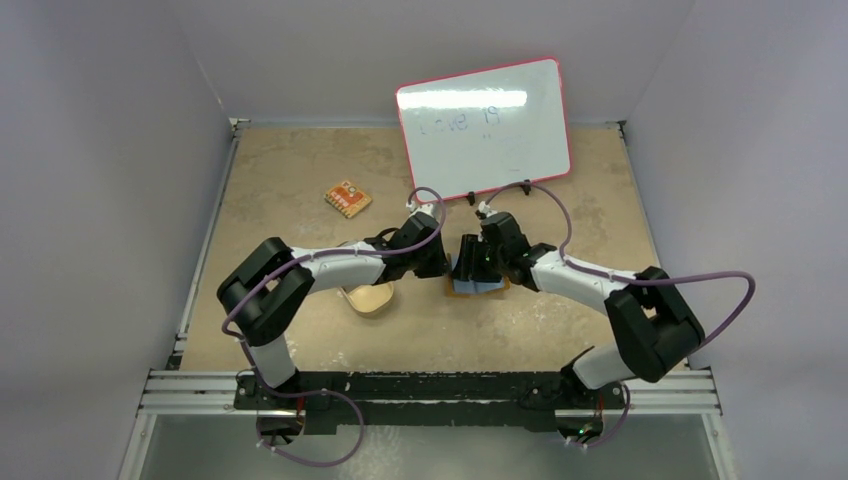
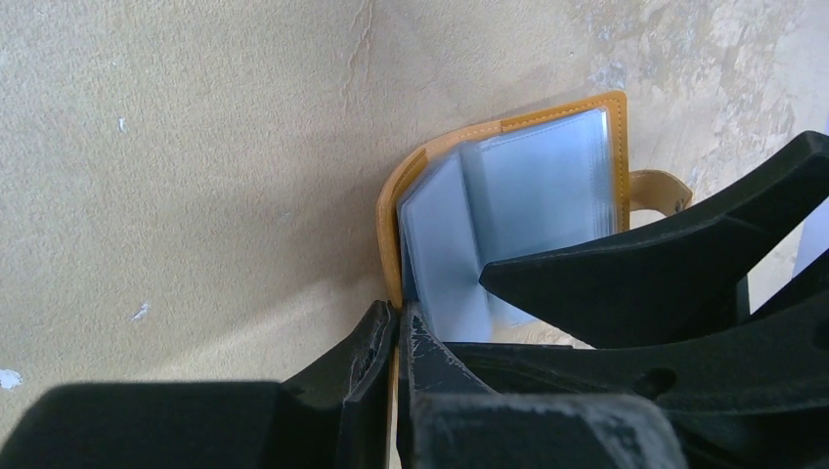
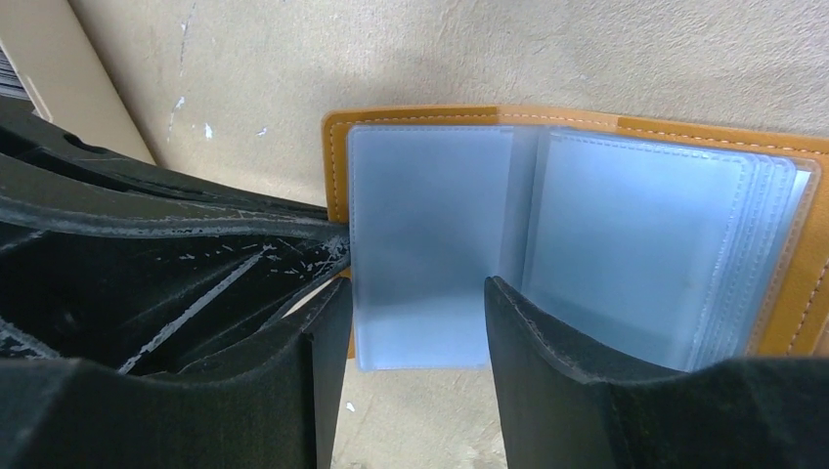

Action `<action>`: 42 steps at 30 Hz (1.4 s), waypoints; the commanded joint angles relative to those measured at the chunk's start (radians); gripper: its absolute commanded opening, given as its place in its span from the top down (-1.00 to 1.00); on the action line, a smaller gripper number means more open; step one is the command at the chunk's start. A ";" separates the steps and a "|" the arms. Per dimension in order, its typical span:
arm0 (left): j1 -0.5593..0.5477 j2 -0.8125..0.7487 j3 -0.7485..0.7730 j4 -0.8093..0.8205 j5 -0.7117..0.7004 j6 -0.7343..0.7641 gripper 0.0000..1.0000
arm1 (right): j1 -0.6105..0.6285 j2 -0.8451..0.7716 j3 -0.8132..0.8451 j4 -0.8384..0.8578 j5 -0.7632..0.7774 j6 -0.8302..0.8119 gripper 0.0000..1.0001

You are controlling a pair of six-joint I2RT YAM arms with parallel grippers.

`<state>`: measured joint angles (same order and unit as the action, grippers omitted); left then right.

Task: Put the credit cards into the card holder
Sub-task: Turn over the card slot in the card holder.

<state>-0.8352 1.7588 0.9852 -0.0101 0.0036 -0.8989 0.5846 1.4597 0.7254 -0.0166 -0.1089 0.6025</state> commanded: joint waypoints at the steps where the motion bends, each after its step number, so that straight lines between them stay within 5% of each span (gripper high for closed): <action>1: 0.001 -0.054 0.000 0.051 0.012 -0.011 1.00 | 0.007 0.006 0.040 -0.002 0.035 0.006 -0.07; 17: 0.001 -0.045 -0.012 0.049 0.000 0.000 1.00 | 0.008 -0.027 0.058 -0.096 0.146 0.004 0.28; 42: 0.001 -0.055 -0.023 0.026 -0.039 0.005 1.00 | 0.008 -0.094 0.101 -0.345 0.368 0.025 0.18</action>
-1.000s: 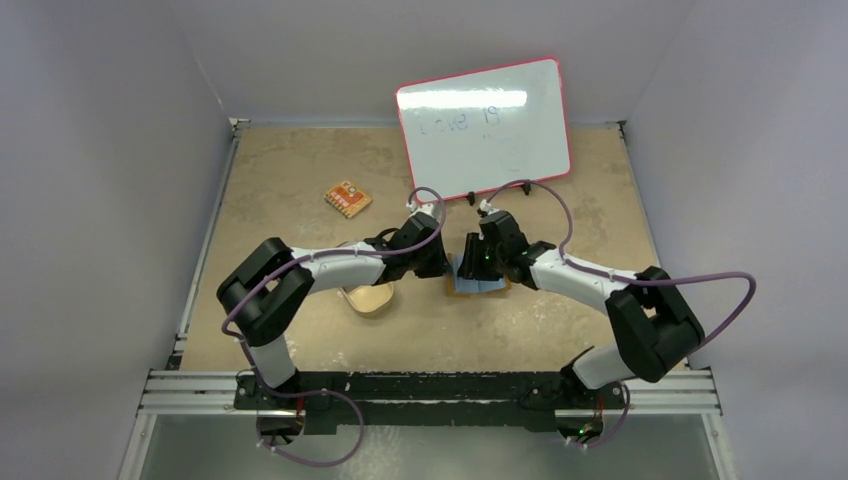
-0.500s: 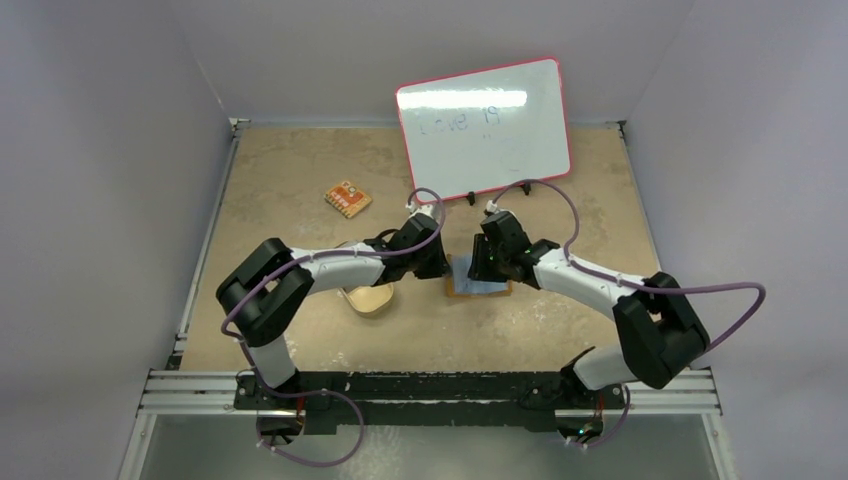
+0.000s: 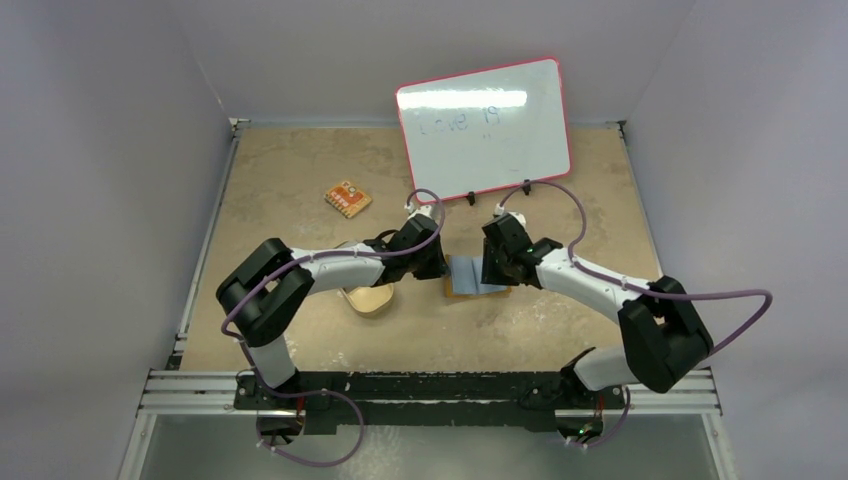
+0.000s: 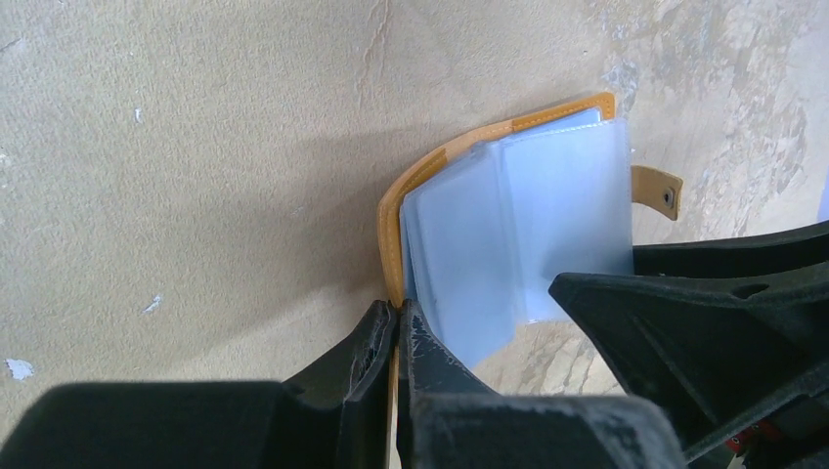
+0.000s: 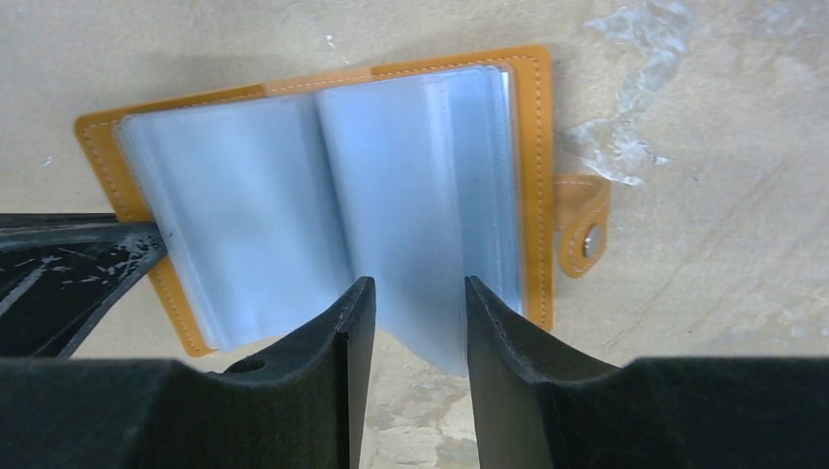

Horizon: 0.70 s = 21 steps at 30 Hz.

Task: Put the credit cards into the card holder
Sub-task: Turn over the card slot in the card holder.

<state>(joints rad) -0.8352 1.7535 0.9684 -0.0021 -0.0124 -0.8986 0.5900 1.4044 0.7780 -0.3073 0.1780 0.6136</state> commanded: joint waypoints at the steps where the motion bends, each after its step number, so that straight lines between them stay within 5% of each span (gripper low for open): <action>1: 0.001 -0.049 -0.004 0.017 -0.023 0.007 1.00 | 0.002 -0.040 0.051 -0.060 0.088 0.012 0.17; 14: 0.001 -0.046 -0.001 0.012 -0.023 0.006 1.00 | 0.001 -0.051 0.113 -0.125 0.156 0.006 0.01; 21: 0.001 -0.057 0.011 -0.006 -0.037 0.012 0.96 | 0.001 -0.093 0.090 -0.007 -0.004 -0.024 0.12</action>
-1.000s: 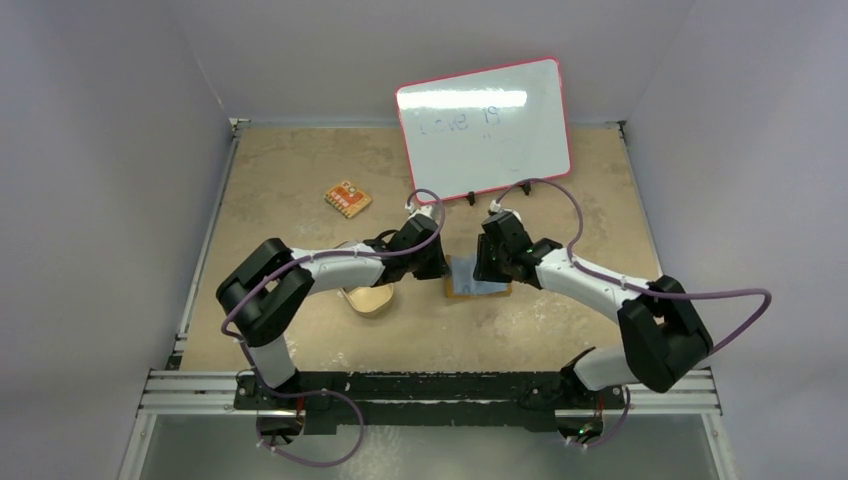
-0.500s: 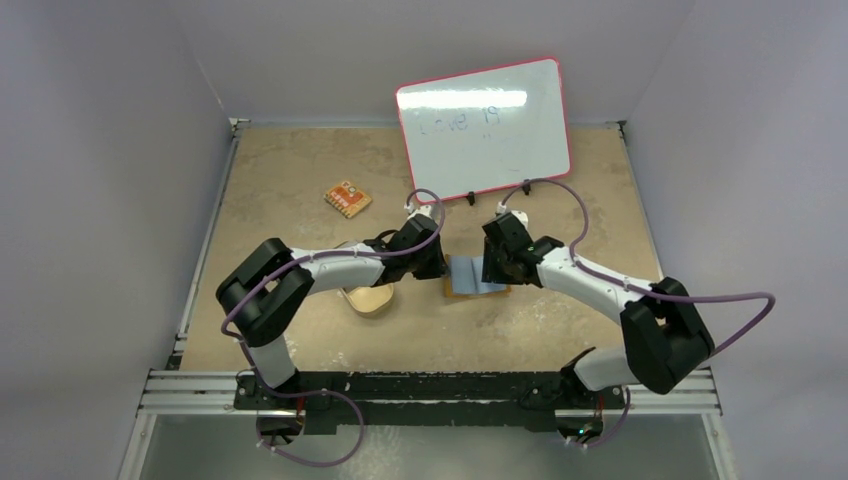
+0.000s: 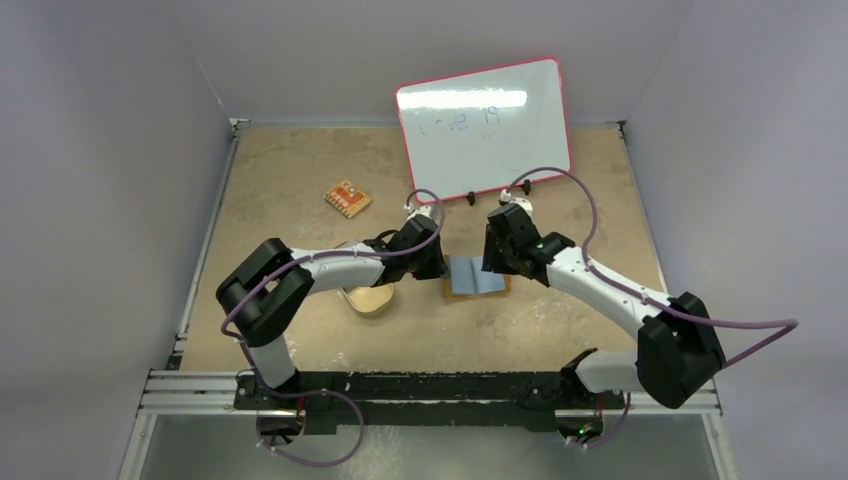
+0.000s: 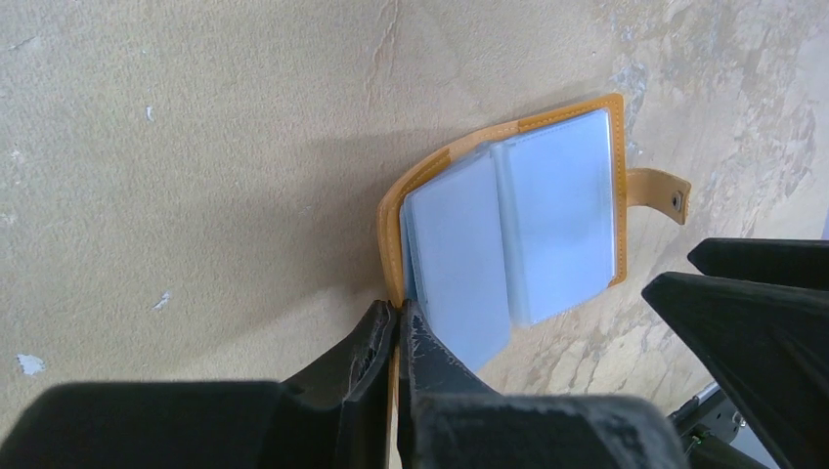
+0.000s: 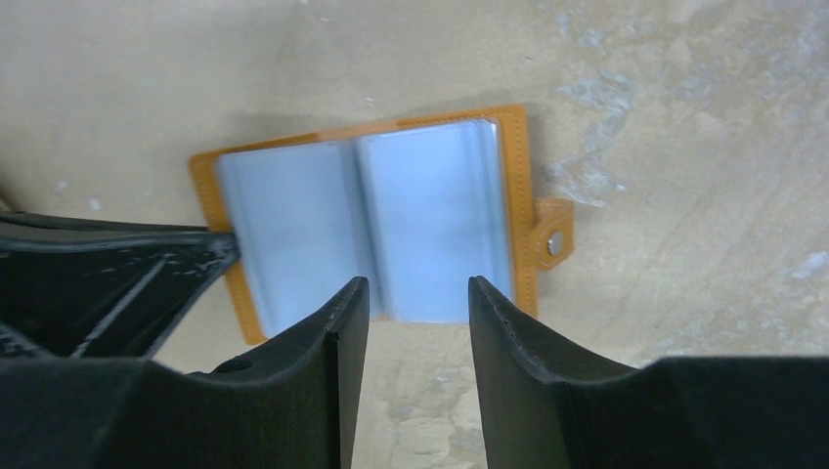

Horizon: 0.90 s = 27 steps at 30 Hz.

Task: Put the credit cards into the card holder
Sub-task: Turn over the card slot in the card holder.

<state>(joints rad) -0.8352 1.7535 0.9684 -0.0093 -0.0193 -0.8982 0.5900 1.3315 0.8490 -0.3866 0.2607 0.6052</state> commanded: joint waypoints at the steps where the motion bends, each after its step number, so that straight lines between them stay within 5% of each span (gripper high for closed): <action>1: 0.001 -0.066 0.012 -0.007 -0.043 0.014 0.89 | 0.001 -0.015 0.007 0.100 -0.122 -0.016 0.12; 10: 0.004 -0.217 0.056 -0.174 -0.212 0.125 0.50 | 0.001 0.031 -0.062 0.259 -0.252 0.002 0.08; 20: 0.023 -0.374 0.072 -0.559 -0.499 0.405 -0.08 | 0.001 0.059 -0.062 0.227 -0.182 -0.004 -0.10; 27: 0.061 -0.340 0.073 -0.642 -0.543 0.595 -0.28 | 0.002 0.124 -0.036 0.226 -0.122 0.001 -0.17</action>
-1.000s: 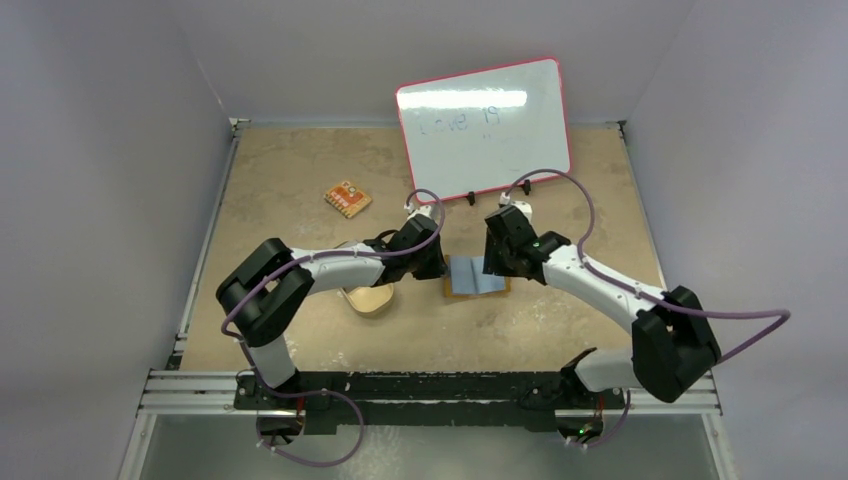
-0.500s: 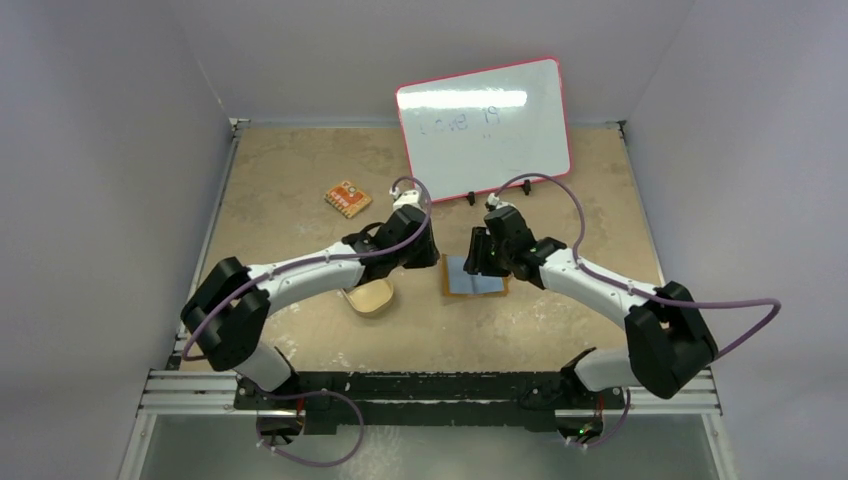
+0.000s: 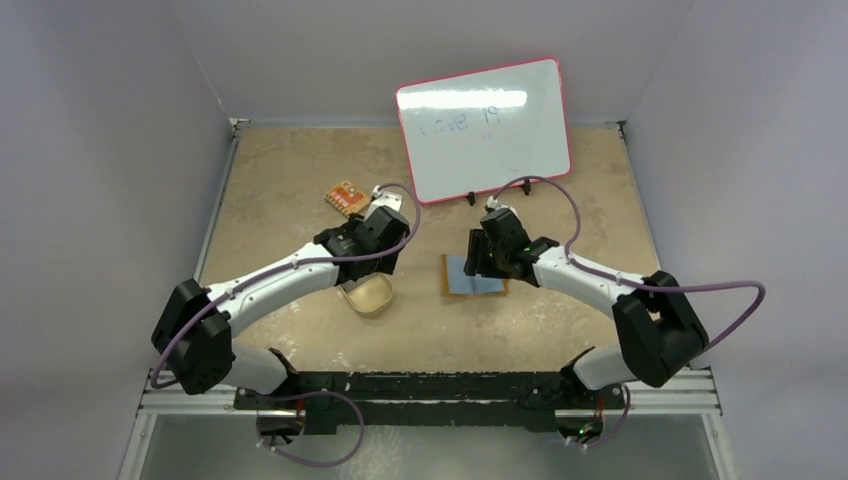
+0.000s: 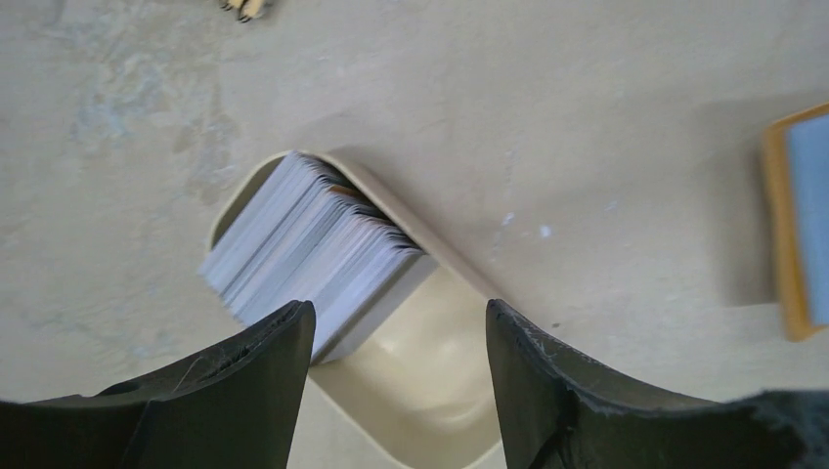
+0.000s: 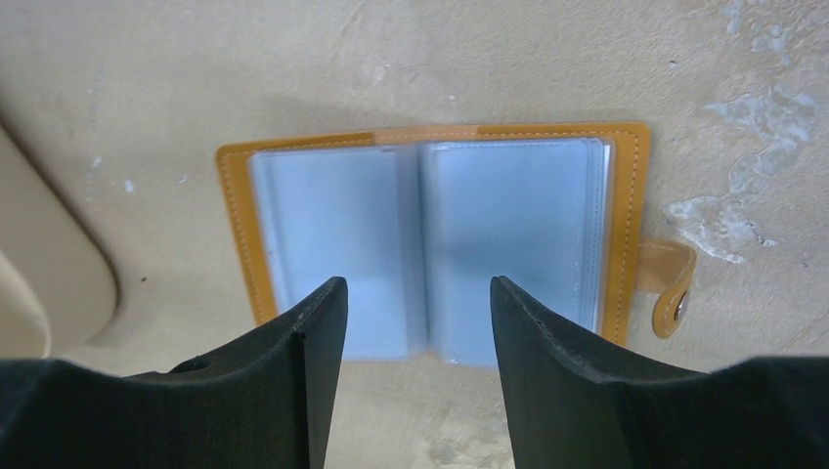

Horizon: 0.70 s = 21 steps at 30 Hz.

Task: Put the credit cards into the card holder
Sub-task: Pick up the credit card from the storage box.

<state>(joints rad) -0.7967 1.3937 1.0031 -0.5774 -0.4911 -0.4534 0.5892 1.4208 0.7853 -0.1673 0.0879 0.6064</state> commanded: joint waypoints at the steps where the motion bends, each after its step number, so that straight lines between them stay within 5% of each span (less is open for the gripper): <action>1: 0.025 0.037 0.045 -0.083 -0.075 0.160 -0.28 | 0.003 0.043 0.031 0.003 0.055 0.000 -0.18; 21: 0.025 0.170 0.050 -0.104 -0.176 0.218 -0.32 | 0.005 0.060 0.047 -0.029 0.066 0.001 -0.22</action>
<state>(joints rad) -0.7742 1.5570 1.0203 -0.6823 -0.6216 -0.2646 0.5892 1.5032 0.7902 -0.1787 0.1230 0.6060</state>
